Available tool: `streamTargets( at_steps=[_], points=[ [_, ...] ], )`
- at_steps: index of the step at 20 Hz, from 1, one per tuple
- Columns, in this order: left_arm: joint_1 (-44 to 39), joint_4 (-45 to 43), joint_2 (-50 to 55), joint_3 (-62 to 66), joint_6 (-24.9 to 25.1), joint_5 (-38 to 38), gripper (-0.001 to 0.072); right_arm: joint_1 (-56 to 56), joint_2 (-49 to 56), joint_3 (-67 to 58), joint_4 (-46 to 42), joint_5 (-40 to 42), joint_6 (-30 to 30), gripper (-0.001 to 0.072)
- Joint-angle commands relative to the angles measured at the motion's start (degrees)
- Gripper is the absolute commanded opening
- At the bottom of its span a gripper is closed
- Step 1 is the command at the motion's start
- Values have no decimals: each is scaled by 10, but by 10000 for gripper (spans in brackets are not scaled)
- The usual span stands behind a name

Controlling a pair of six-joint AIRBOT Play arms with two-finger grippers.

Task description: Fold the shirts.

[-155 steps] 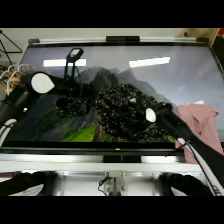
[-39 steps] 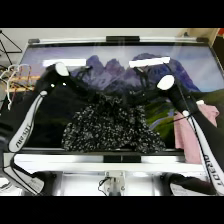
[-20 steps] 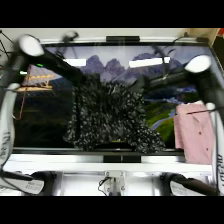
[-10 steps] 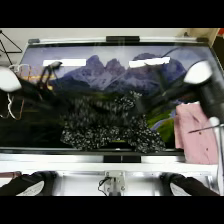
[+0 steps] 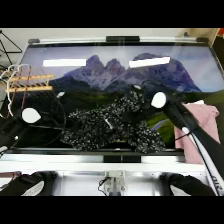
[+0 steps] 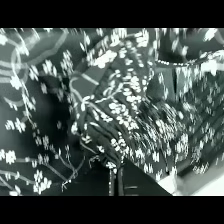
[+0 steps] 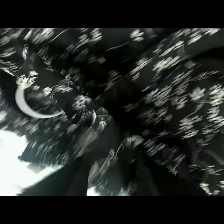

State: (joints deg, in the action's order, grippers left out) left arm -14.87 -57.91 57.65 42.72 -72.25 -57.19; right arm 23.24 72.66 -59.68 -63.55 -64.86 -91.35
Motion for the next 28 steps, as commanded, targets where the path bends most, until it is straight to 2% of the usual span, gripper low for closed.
streamTargets(
  at_steps=[1,4,5,6,7,9,11,13,14,16,19,22,24,26,27,28],
  points=[
    [0,14,-2,-12,11,38,52,9,6,-8,-87,3,-82,421],
    [0,14,-3,-12,11,37,52,9,3,-63,-138,-36,-109,422],
    [0,14,-3,-12,11,37,52,9,1,-87,-140,-49,-120,437],
    [0,14,-2,-12,11,37,52,11,1,-107,-134,-69,-136,507],
    [0,14,-2,-12,11,37,52,21,1,-126,-139,-97,-148,510],
    [0,14,-2,-12,11,39,52,84,0,-147,-191,-155,-180,510],
    [0,14,-2,-12,23,43,52,177,0,-146,-271,-184,-238,511],
    [2,13,-2,-12,41,43,52,266,0,-127,-334,-184,-320,536],
    [5,9,-2,-12,41,43,52,299,0,-106,-348,-180,-363,626],
    [12,-6,-2,-12,41,42,52,337,0,-56,-324,-161,-424,626],
    [24,-17,-2,-13,41,41,52,374,2,5,-287,-89,-462,626],
    [31,-17,4,-14,41,40,52,383,13,30,-311,-66,-498,626],
    [31,-16,9,-14,41,40,52,383,35,30,-325,-49,-501,626],
    [31,-16,12,-14,41,40,52,383,61,30,-329,-26,-503,620],
    [31,-16,12,-14,41,40,52,383,72,30,-339,-24,-505,544],
    [31,-16,13,-14,41,40,52,382,78,30,-355,-28,-509,412]
  ],
)
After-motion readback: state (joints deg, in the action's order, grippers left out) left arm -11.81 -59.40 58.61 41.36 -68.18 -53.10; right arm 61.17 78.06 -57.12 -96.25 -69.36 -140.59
